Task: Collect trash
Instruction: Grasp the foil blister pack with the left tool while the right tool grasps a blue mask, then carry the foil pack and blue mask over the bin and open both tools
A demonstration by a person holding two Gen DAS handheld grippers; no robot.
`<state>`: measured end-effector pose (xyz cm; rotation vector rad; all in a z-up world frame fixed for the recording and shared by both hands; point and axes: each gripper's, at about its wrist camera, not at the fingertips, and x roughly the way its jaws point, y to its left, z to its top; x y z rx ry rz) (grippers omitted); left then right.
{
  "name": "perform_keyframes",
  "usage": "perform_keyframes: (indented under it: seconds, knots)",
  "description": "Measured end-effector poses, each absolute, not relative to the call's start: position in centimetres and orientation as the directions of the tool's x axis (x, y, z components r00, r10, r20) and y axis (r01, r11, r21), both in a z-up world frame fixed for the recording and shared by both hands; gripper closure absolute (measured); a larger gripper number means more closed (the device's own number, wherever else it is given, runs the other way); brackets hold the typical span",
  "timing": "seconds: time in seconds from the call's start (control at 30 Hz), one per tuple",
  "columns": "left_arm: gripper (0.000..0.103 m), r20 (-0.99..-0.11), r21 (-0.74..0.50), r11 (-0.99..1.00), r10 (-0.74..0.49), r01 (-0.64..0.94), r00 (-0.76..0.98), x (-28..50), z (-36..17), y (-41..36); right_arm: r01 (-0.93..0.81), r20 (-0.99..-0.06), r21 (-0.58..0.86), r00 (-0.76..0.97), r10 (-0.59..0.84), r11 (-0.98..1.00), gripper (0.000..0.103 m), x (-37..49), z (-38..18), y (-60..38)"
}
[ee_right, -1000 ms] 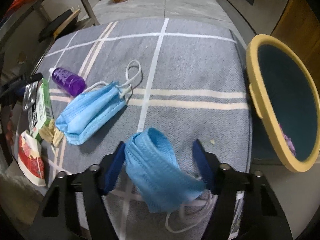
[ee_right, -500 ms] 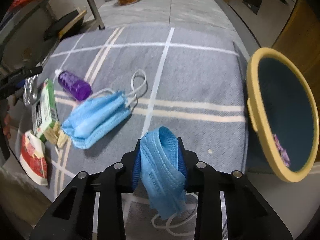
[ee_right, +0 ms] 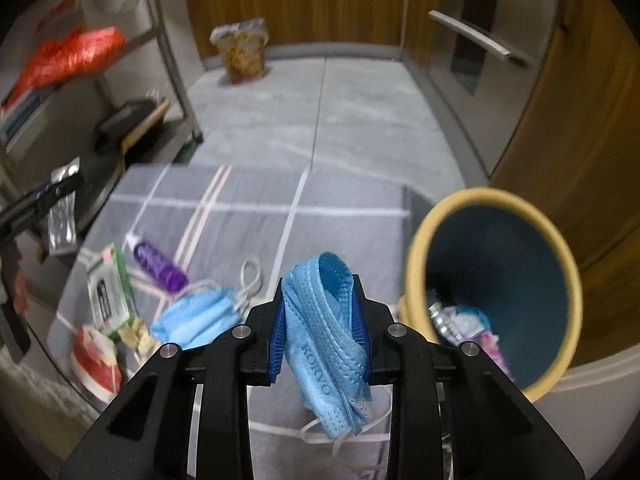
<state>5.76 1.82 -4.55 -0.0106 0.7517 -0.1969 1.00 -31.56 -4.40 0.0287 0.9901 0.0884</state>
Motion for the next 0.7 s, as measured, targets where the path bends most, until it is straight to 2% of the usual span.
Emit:
perform_keyframes:
  seconds: [0.13,0.33,0.5,0.7]
  knots:
    - [0.034,-0.642,-0.091,0.962,-0.253,0.256,0.724,5.1,-2.5,-1.1,0.004,-0.805,0.061,0.591,0.047,0.998,0.073,0.9,-2.5,-34.3]
    - [0.034,-0.634,-0.16,0.91,-0.391,0.382,0.667,4.7,-0.9,-6.8,0.099,-0.776,0.101,0.631,0.016,0.99,0.073,1.0,-0.8,-38.3]
    - [0.034,-0.629,-0.207,0.828,-0.521,0.522,0.577,4.8,-0.2,-13.5,0.15,-0.78,0.139,0.626,0.015,0.979,0.073,1.6,-1.6,-41.1]
    - [0.034,-0.65,-0.206,0.737,-0.595,0.644,0.473,6.0,-1.6,-20.2,0.217,-0.797,0.179,0.604,0.012,0.96,0.073,2.1,-3.1,-44.2]
